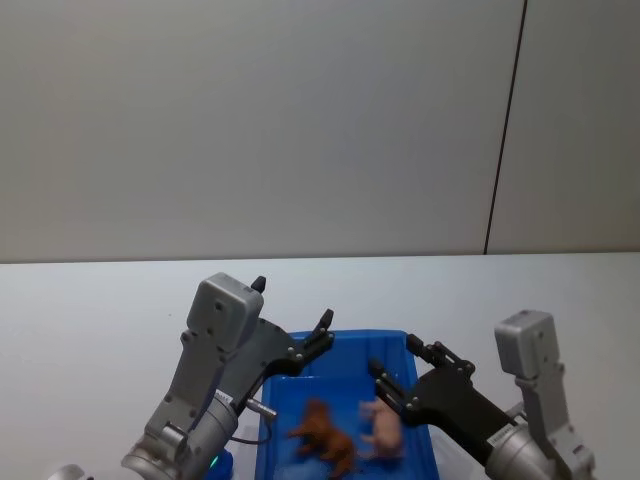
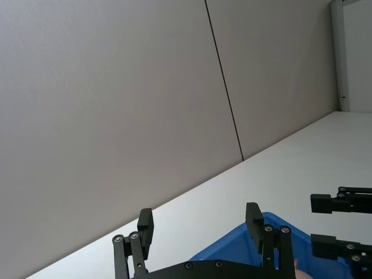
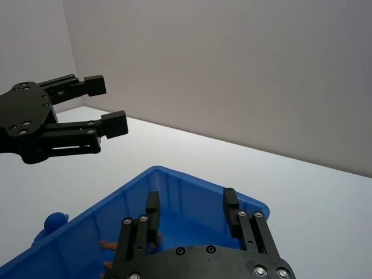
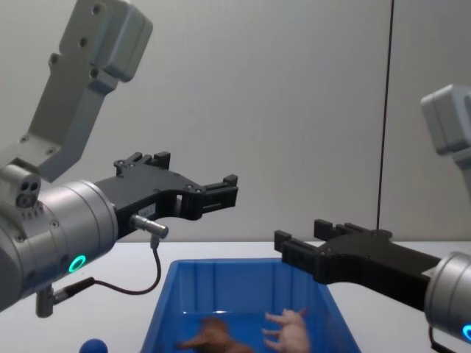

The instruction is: Pick up the two dolls from the table and place them into the box.

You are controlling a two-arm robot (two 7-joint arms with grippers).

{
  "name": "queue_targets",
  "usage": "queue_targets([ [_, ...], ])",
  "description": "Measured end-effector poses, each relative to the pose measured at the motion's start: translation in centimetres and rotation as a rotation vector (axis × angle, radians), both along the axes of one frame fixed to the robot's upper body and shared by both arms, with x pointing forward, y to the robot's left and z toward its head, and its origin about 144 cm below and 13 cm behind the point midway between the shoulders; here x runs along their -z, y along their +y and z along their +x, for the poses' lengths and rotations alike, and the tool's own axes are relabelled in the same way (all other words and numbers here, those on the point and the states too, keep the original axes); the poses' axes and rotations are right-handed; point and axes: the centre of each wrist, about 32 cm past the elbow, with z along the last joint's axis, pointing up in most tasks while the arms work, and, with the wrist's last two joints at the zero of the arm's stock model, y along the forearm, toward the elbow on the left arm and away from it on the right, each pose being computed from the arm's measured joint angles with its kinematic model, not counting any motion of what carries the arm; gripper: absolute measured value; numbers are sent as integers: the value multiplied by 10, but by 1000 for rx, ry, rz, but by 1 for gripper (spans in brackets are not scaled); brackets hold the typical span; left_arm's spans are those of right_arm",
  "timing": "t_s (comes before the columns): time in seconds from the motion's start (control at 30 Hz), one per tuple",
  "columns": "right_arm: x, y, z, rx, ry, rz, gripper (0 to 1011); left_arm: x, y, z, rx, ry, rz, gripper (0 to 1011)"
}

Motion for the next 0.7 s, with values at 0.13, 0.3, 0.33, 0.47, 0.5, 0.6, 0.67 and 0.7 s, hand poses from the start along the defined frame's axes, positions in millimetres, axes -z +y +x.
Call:
queue_targets([
  [0.13,0,2,3,2,7,-3,735,0,0,0,0,0,0,1001],
  [0.3,0,3,6,39,13,-12,863,0,0,0,0,0,0,1001],
  [0.33,0,2,6,48,13,-14,899,0,0,0,0,0,0,1001],
  [0.47,-1,0,5,95,2,-25,986,0,0,0,0,0,0,1001],
  [0.5,-1,0,5,95,2,-25,1001,0,0,0,0,0,0,1001],
  [0.6,-1,-3,0,142,-12,-33,1001,0,0,0,0,0,0,1001],
  [0.67,-1,-5,-2,161,-17,-36,1001,0,0,0,0,0,0,1001],
  [0.7,-1,-6,-3,170,-19,-38,1001,0,0,0,0,0,0,1001],
])
